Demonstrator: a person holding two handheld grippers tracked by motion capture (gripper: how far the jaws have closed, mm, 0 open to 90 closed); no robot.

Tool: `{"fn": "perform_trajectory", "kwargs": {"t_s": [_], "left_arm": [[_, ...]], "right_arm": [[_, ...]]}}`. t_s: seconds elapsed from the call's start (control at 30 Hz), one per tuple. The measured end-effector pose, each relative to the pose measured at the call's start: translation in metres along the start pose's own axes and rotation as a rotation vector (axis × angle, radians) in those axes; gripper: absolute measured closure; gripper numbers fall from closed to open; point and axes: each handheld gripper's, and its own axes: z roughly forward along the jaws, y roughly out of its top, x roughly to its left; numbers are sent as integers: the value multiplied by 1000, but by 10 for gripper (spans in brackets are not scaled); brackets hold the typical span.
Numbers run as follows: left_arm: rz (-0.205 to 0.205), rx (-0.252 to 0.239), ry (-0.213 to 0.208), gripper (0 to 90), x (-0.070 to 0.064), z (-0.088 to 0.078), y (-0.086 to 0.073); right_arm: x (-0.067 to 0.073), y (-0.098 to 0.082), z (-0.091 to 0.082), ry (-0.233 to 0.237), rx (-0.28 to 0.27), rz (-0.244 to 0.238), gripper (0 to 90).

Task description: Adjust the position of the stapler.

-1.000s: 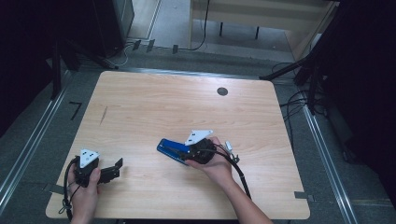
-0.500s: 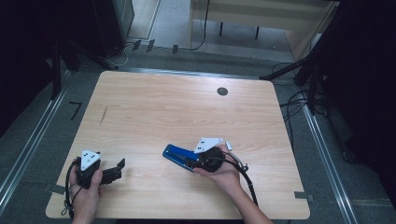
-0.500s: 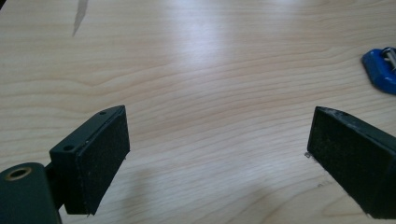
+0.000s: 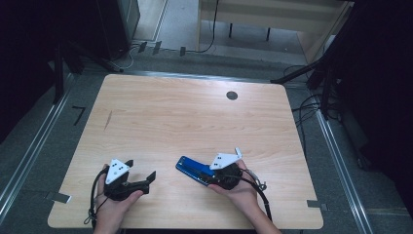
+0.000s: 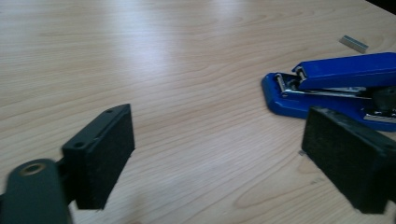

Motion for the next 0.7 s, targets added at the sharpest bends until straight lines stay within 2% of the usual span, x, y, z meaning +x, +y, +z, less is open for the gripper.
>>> {"fn": "perform_trajectory", "kwargs": {"t_s": [0.03,0.13,0.17,0.2,0.23,0.27,0.33,0.37,0.4,0.5,0.53,0.57,0.7], "left_arm": [[4,0,-13,136,-5,3,1],[15,8,-24,145,-11,6,2],[24,13,-42,157,-16,10,4],[24,13,-42,165,-16,10,4],[24,21,-67,180,-23,15,5],[35,24,-73,209,-28,18,4],[47,27,-74,253,-33,21,4],[65,37,-77,253,-39,26,4],[79,49,-78,291,-46,31,6],[73,57,-67,378,-52,36,8],[76,56,-73,378,-55,39,10],[100,51,-70,447,-60,43,11],[149,44,-76,532,-70,51,12]], "right_arm": [[0,-1,0,1,-2,-1,669],[1,-2,-2,-1,0,6,667],[3,-4,-5,-10,-12,14,626],[3,-4,-5,-10,-12,14,626],[4,-6,-11,-17,-38,22,554],[5,-7,-14,-21,-47,25,531],[5,-9,-18,-32,-58,31,514],[6,-11,-22,-41,-70,36,505],[5,-18,-30,-61,-89,53,498],[4,-23,-35,-73,-103,63,497],[4,-27,-38,-82,-102,68,491],[4,-33,-44,-84,-116,82,510],[7,-40,-53,-98,-140,91,563]]}}
